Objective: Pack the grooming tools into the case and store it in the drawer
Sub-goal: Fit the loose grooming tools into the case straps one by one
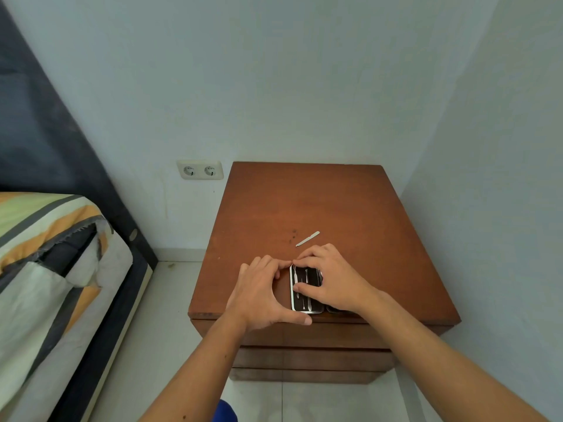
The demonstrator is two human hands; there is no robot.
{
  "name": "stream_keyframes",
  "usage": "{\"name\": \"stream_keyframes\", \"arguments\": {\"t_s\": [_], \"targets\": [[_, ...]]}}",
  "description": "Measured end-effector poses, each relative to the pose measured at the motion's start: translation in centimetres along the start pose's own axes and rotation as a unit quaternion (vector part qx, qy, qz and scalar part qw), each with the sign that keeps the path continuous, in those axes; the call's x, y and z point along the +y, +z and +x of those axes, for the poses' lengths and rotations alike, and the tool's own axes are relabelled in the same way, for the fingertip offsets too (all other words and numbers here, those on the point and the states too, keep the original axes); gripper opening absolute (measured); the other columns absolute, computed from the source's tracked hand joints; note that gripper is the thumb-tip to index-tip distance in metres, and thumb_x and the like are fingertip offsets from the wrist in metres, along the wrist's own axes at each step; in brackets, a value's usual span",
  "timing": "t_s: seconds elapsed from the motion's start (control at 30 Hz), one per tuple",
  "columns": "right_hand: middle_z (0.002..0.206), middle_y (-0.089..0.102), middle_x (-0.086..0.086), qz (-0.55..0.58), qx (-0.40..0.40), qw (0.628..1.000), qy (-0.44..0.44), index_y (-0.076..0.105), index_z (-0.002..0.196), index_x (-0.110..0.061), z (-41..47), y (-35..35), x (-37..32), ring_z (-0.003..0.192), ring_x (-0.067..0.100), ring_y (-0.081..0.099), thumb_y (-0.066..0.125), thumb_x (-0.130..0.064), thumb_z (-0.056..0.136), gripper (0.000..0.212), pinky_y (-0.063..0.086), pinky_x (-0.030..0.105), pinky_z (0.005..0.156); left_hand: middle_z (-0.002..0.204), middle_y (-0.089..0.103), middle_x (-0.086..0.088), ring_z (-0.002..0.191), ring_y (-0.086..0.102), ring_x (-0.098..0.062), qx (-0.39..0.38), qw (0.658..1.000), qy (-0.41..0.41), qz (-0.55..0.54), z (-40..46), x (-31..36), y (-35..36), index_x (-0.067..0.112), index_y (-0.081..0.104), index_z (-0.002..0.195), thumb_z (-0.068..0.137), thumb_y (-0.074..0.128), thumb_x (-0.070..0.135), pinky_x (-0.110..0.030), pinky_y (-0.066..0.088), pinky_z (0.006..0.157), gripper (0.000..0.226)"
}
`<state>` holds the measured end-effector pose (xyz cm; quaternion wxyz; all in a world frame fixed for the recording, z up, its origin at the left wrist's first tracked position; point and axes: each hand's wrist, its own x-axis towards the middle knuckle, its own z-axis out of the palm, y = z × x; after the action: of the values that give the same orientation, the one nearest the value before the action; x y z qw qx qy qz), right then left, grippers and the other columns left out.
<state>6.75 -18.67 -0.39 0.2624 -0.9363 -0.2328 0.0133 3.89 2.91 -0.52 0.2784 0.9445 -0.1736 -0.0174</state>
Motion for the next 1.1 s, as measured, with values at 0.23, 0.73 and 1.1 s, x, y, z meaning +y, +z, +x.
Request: {"name": "stream_keyframes", "arguments": {"t_s": [0.23, 0.73, 1.1], "targets": [[0.136, 0.056, -0.017, 0.004, -0.02, 1.0, -0.02, 0.073, 0.126, -0.029, -1.0, -0.2, 0.4, 0.125, 0.011, 0.039, 0.07, -0.071, 0.078, 0.064, 0.042, 0.033, 0.108, 0.102, 0.04, 0.03, 0.098, 0.041, 0.0, -0.003, 1.0, -0.004, -0.003, 0.0, 0.1, -0.1, 0.037, 0.053, 0.14, 0.041, 0.074, 0.097, -0.027, 0.029, 0.089, 0.117], [0.099, 0.069, -0.017, 0.066, 0.142, 0.979, 0.133, 0.079, 0.102, -0.03, 3.5, -2.3, 1.8, 0.096, 0.011, 0.065, 0.074, -0.032, 0.093, 0.01, 0.054, 0.04, 0.096, 0.102, 0.04, 0.029, 0.1, 0.041, 0.002, -0.001, 1.0, 0.0, -0.005, 0.1, 0.1, -0.2, 0.039, 0.052, 0.14, 0.039, 0.075, 0.096, -0.027, 0.03, 0.092, 0.118], [0.126, 0.057, 0.005, -0.043, 0.156, 0.929, 0.332, 0.068, 0.12, -0.017, 6.6, -0.1, 0.0, 0.12, 0.029, 0.049, 0.082, -0.074, 0.066, 0.08, 0.044, 0.039, 0.105, 0.104, 0.042, 0.028, 0.1, 0.041, 0.001, -0.002, 1.0, 0.0, -0.01, 0.0, 0.1, -0.2, 0.039, 0.052, 0.14, 0.042, 0.075, 0.096, -0.029, 0.034, 0.096, 0.116]]}}
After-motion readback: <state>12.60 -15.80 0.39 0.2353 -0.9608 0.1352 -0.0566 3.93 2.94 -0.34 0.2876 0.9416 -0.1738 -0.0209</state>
